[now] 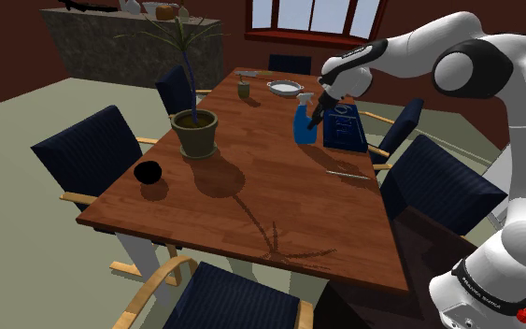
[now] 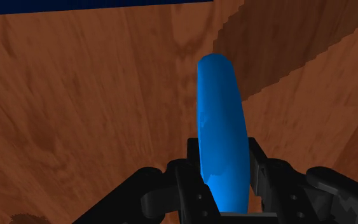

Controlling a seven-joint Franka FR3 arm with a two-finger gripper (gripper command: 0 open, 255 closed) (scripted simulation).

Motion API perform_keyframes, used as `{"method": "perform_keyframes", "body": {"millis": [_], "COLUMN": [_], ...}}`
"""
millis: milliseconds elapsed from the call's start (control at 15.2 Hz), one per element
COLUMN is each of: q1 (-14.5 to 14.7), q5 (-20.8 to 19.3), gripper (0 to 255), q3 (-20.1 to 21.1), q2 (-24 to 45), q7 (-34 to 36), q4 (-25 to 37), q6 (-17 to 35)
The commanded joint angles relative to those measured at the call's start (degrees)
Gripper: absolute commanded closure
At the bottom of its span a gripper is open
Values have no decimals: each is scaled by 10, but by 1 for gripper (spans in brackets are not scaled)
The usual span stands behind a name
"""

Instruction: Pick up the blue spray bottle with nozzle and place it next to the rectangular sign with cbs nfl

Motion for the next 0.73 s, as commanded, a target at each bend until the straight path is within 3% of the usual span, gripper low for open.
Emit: {"method": "perform_keyframes", "body": {"millis": [0,330,660], "q1": [0,0,-5], "q5": [0,0,-15], "gripper": [0,0,0], "q3": [0,0,-12], "q2": [0,0,-51], "q7": [0,0,7], "q4": [0,0,-14], "q6": [0,0,-40]}}
